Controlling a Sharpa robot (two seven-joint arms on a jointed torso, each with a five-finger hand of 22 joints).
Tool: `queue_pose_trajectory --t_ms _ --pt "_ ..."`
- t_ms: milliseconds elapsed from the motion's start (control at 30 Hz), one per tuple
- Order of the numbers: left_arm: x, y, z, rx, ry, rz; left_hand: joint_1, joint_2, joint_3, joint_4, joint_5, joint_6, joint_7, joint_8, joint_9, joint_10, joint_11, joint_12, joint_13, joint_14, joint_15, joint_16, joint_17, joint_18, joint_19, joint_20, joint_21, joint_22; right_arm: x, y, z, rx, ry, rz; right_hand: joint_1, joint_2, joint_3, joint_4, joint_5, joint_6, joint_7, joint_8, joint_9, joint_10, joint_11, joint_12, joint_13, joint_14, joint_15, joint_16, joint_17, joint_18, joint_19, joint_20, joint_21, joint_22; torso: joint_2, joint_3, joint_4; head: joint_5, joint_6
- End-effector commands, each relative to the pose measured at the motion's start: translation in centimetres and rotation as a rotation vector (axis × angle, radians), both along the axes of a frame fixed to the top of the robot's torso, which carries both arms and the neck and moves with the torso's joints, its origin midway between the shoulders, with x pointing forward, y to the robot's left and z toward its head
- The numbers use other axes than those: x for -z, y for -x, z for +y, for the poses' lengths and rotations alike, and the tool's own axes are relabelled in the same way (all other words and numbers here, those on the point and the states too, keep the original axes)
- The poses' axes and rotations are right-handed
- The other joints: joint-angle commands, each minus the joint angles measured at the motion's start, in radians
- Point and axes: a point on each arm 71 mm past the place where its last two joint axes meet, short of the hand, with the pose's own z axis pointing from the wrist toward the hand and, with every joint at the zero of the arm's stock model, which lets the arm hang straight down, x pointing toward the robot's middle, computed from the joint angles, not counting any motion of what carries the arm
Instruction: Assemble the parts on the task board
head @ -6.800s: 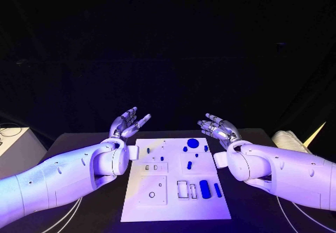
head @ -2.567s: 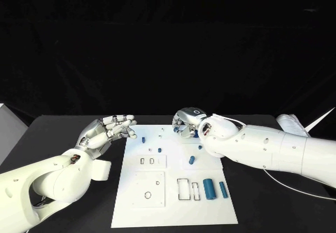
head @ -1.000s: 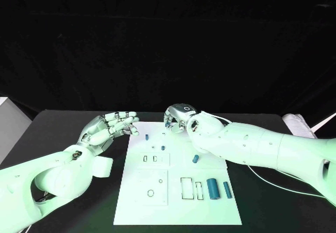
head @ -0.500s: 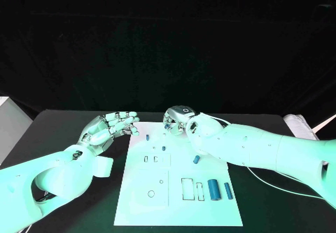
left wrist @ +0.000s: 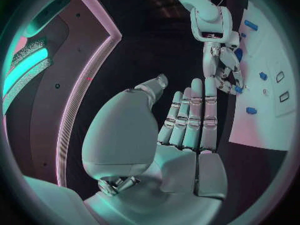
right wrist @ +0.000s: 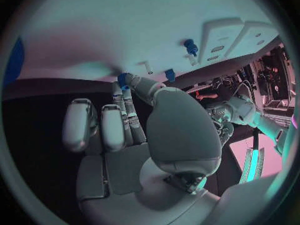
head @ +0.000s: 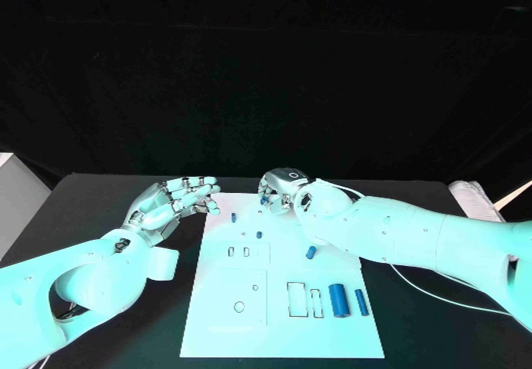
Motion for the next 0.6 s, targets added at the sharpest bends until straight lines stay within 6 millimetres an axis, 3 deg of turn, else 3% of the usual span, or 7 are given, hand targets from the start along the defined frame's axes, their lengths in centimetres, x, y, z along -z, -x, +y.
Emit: queue_pose_trajectory --t_ms 33,100,133,200,300,467,600 --pt "-0.2 0.0 -0.1 0.017 0.006 -0.011 -0.004 0.003 0.004 -0.004 0.000 0.006 0.009 -0.005 0.000 0.001 0.002 -0.005 0.001 -0.007 0.001 0.007 0.002 0.009 -0.008 0.001 0.006 0.001 0.3 -0.1 -0.1 -0.001 0.013 0.008 -0.035 -0.048 0.001 0.005 0.005 -0.049 0.016 -0.026 -0.007 -0.092 0.021 -0.004 -0.013 -0.009 0.020 -0.050 -0.075 0.025 -0.068 0.010 -0.091 -0.117 0.001 -0.0001 -0.0008 -0.001 0.002" --pt "-0.2 0.0 -0.1 0.016 0.006 -0.011 -0.004 0.003 0.004 -0.004 0.000 0.006 0.009 -0.005 0.000 0.001 0.002 -0.005 0.001 -0.007 0.001 0.007 0.002 0.009 -0.008 0.001 0.006 0.001 0.2 -0.1 -0.2 -0.001 0.005 0.001 -0.031 -0.065 -0.040 0.004 0.003 -0.108 0.020 -0.060 -0.012 -0.192 0.035 0.002 -0.037 -0.054 0.025 -0.142 -0.204 0.057 -0.158 0.024 -0.225 -0.275 0.001 -0.0001 -0.0012 0.000 0.002" --pt "-0.2 0.0 -0.1 0.015 0.006 -0.011 -0.004 0.003 0.004 -0.004 0.000 0.006 0.009 -0.005 0.000 0.001 0.002 -0.005 0.001 -0.007 0.001 0.007 0.002 0.009 -0.008 0.001 0.006 0.001 0.2 -0.1 -0.2 -0.001 0.001 -0.002 -0.027 -0.065 -0.052 0.005 0.004 -0.116 0.019 -0.065 -0.012 -0.208 0.035 0.002 -0.039 -0.059 0.026 -0.155 -0.221 0.060 -0.169 0.026 -0.245 -0.297 0.001 -0.0001 -0.0012 0.000 0.002" --pt "-0.2 0.0 0.0 0.014 0.005 -0.011 -0.004 0.003 0.004 -0.004 0.000 0.006 0.009 -0.005 0.000 0.001 0.002 -0.005 0.001 -0.007 0.001 0.007 0.002 0.009 -0.008 0.001 0.006 0.001 0.1 -0.1 -0.3 -0.001 -0.005 -0.008 0.008 -0.048 -0.161 0.013 0.011 -0.162 0.015 -0.093 -0.015 -0.282 0.044 0.012 -0.039 -0.099 0.034 -0.228 -0.317 0.083 -0.231 0.031 -0.368 -0.428 0.001 0.0002 -0.0016 0.000 0.002" --pt "-0.2 -0.1 0.1 0.011 0.004 -0.011 -0.004 0.003 0.004 -0.004 0.000 0.006 0.009 -0.005 0.000 0.001 0.002 -0.005 0.001 -0.007 0.001 0.007 0.002 0.009 -0.008 0.001 0.006 0.001 0.0 0.2 -0.7 -0.002 -0.017 -0.014 0.107 -0.016 -0.348 0.077 0.025 -0.179 -0.002 -0.109 -0.013 -0.343 0.050 0.069 -0.033 -0.102 0.037 -0.238 -0.341 0.086 -0.215 0.035 -0.425 -0.469 0.000 0.0007 -0.0027 0.000 0.003" --pt "-0.2 -0.1 0.3 0.005 0.001 -0.012 -0.004 0.004 0.008 -0.006 0.000 0.006 0.009 -0.005 0.000 0.001 0.002 -0.005 0.001 -0.008 0.001 0.009 0.002 0.009 -0.011 0.001 0.011 0.004 -0.7 0.9 -2.5 0.015 -0.046 -0.017 0.132 -0.015 -0.363 0.111 0.035 -0.163 -0.003 -0.106 -0.010 -0.325 0.041 0.117 -0.029 -0.078 0.031 -0.201 -0.301 0.075 -0.171 0.030 -0.382 -0.411 -0.002 0.0025 -0.0061 -0.002 0.007" --pt "-0.1 -0.2 0.5 -0.002 -0.001 -0.012 -0.004 0.004 0.008 -0.006 0.000 0.006 0.009 -0.005 0.000 0.001 0.002 -0.005 0.001 -0.008 0.001 0.009 0.002 0.009 -0.011 0.001 0.011 0.004 -1.8 1.6 -5.1 0.051 -0.102 -0.014 0.134 -0.016 -0.357 0.122 0.044 -0.154 0.005 -0.105 -0.009 -0.308 0.035 0.141 -0.028 -0.075 0.026 -0.200 -0.305 0.074 -0.163 0.025 -0.380 -0.406 -0.007 0.0051 -0.0157 -0.002 0.012"
